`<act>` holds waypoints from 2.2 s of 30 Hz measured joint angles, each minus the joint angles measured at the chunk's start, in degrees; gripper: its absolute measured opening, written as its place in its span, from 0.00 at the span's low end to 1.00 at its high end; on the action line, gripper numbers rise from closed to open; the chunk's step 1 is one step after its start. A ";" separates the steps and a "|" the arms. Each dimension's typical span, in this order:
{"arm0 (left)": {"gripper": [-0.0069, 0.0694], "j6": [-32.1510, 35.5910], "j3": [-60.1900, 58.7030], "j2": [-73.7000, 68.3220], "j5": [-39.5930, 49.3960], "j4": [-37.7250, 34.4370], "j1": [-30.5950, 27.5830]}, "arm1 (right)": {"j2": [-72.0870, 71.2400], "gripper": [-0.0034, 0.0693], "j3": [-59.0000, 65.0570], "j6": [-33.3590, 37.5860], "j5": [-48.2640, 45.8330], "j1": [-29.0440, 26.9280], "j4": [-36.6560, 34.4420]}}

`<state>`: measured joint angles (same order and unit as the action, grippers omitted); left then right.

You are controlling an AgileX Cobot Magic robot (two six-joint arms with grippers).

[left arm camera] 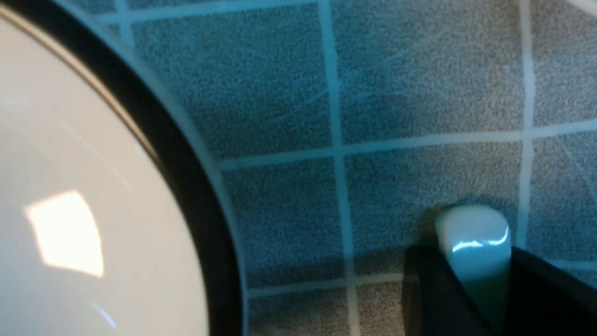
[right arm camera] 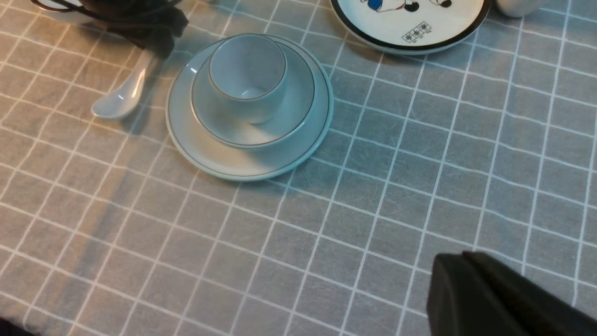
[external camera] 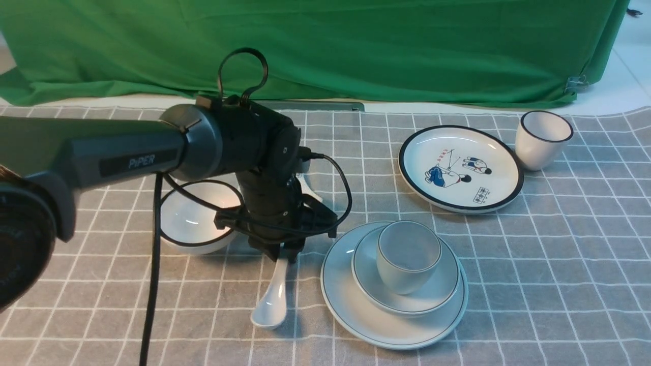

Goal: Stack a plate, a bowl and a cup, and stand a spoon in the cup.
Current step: Use the left arm to grab a blue soup spoon, then use the left arm to put the blue soup spoon into the blue teacup in the middle

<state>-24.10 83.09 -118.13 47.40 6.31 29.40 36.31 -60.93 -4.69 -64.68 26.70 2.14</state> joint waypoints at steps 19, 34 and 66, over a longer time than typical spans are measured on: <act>0.28 5.22 -9.38 26.88 -35.28 0.15 11.61 | -0.37 0.07 0.00 0.59 0.00 0.00 0.06; 0.28 8.34 -23.56 20.01 -79.23 0.95 12.68 | -0.37 0.07 0.00 1.48 0.45 0.00 0.11; 0.45 0.28 -23.67 16.83 -62.85 10.06 12.68 | -0.37 0.10 0.00 1.49 4.39 0.00 1.15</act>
<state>-23.82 59.42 -101.30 -15.44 16.37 42.08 35.94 -60.93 -3.20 -60.29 26.70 3.29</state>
